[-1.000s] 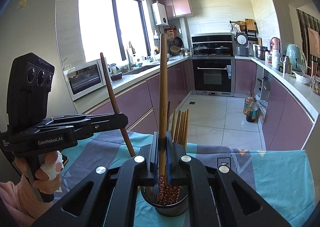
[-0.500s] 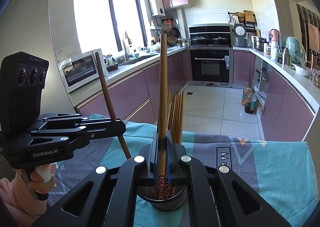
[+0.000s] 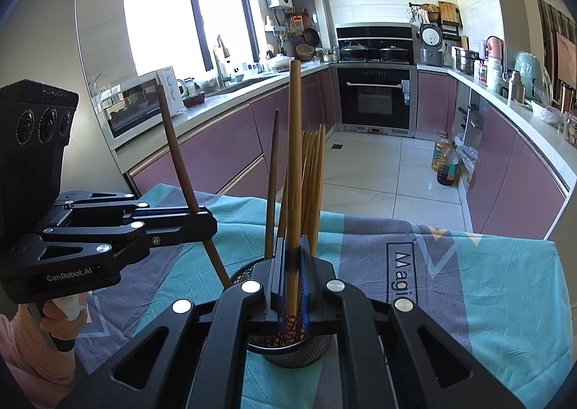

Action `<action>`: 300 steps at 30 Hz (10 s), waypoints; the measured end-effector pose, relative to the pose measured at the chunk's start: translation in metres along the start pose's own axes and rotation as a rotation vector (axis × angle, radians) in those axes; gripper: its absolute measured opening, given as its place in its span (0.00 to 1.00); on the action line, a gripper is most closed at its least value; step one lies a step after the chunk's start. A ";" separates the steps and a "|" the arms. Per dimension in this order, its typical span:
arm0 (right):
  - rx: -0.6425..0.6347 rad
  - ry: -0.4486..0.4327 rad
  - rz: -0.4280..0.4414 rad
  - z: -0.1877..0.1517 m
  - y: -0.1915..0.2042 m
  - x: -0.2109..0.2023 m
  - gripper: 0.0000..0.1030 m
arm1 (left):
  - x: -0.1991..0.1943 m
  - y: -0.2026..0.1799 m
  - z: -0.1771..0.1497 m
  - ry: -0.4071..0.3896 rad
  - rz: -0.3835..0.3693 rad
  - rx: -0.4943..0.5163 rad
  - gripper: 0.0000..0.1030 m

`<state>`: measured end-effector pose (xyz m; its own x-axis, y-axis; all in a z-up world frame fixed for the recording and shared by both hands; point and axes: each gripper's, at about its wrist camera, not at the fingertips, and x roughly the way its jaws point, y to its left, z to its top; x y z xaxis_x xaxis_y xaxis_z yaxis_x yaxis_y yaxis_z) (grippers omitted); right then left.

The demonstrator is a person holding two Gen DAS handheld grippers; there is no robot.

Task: Organize utensils
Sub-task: 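Open the left tool in the cup while the right tool releases its chopstick, then move both tools back over the last chopsticks on the cloth, then close the left tool on one chopstick while the right tool grasps the other, then raise both held chopsticks upright beside the mesh cup, then carry both upright chopsticks over the mesh cup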

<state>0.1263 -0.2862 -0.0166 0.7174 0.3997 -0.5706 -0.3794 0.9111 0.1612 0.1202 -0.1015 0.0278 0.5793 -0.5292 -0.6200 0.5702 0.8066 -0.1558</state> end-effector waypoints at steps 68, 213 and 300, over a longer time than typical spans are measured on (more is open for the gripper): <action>-0.005 0.255 0.169 -0.109 0.072 0.053 0.37 | -0.019 0.055 -0.137 0.051 0.268 -0.137 0.62; 0.046 0.229 0.140 -0.096 0.064 0.064 0.06 | 0.054 0.050 -0.151 0.215 0.201 -0.189 0.07; 0.075 -0.072 0.146 -0.058 0.033 -0.047 0.06 | -0.040 0.019 -0.094 -0.030 0.074 -0.139 0.07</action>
<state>0.0468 -0.2808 -0.0311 0.6991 0.5321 -0.4777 -0.4398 0.8467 0.2994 0.0533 -0.0403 -0.0232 0.6349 -0.4732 -0.6107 0.4406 0.8711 -0.2169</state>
